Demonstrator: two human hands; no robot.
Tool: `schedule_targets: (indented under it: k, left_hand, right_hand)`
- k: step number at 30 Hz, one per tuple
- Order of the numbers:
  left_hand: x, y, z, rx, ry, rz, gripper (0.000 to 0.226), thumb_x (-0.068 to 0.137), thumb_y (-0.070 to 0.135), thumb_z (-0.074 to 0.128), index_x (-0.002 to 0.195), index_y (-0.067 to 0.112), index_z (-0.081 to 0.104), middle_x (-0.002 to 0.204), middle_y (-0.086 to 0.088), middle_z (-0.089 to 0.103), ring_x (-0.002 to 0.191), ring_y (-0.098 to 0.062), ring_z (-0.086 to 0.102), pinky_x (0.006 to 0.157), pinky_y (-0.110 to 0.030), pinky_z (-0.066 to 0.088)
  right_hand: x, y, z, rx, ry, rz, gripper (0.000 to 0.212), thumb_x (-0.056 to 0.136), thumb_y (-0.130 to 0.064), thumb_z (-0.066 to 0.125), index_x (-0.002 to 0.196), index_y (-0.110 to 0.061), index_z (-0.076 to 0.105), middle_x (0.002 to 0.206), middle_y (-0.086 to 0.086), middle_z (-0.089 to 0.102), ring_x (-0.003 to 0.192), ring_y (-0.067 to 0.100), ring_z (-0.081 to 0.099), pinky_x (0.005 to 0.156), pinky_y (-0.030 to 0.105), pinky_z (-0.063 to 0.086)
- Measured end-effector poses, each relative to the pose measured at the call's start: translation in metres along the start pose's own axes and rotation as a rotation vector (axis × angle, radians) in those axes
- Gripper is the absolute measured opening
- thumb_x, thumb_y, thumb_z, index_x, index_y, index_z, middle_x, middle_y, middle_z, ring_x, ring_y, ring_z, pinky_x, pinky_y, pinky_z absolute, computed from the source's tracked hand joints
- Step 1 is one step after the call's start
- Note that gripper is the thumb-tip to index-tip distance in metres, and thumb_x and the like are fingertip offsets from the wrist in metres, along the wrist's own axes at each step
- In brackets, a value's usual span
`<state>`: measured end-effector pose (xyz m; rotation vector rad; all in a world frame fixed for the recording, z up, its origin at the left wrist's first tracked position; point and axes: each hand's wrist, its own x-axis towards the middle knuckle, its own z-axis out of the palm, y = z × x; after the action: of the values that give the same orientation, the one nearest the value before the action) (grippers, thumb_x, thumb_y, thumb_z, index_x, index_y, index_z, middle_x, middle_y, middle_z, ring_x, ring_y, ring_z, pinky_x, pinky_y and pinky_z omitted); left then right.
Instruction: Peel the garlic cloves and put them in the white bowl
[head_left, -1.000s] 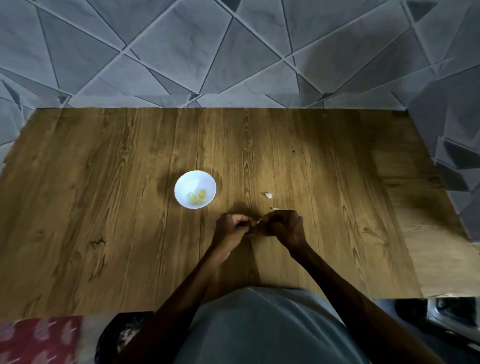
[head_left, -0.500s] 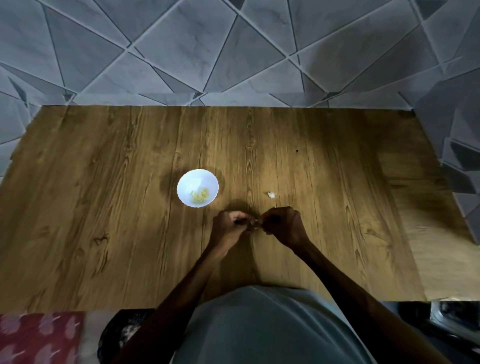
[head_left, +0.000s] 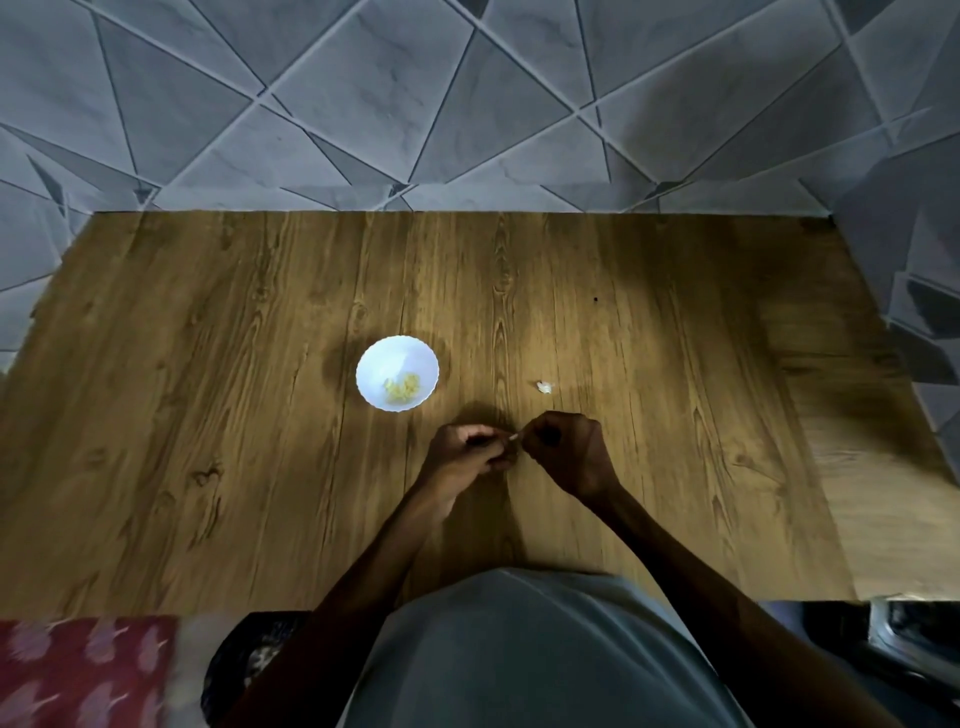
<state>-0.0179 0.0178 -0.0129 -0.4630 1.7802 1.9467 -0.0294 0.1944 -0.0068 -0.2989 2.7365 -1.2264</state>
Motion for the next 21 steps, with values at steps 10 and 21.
schedule_targets:
  k: [10,21]
  left_hand:
    - [-0.002,0.005,0.007,0.238,0.101,0.048,0.015,0.087,0.012,0.071,0.102,0.01,0.073,0.089,-0.004,0.076,0.082,-0.015,0.073,0.079,-0.03,0.059]
    - [-0.002,0.014,0.009,0.532,0.168,0.139,0.008,0.086,0.019,0.07,0.093,0.014,0.071,0.073,0.014,0.063,0.059,0.013,0.057,0.054,-0.002,0.041]
  right_hand:
    - [-0.007,-0.009,-0.004,-0.062,0.048,-0.054,0.003,0.089,-0.015,0.068,0.087,-0.016,0.069,0.077,-0.007,0.066,0.066,0.003,0.063,0.063,0.021,0.055]
    - [-0.007,-0.012,-0.004,-0.084,0.03,-0.122,0.006,0.089,-0.016,0.063,0.085,-0.017,0.067,0.075,-0.008,0.063,0.065,0.003,0.06,0.061,0.025,0.054]
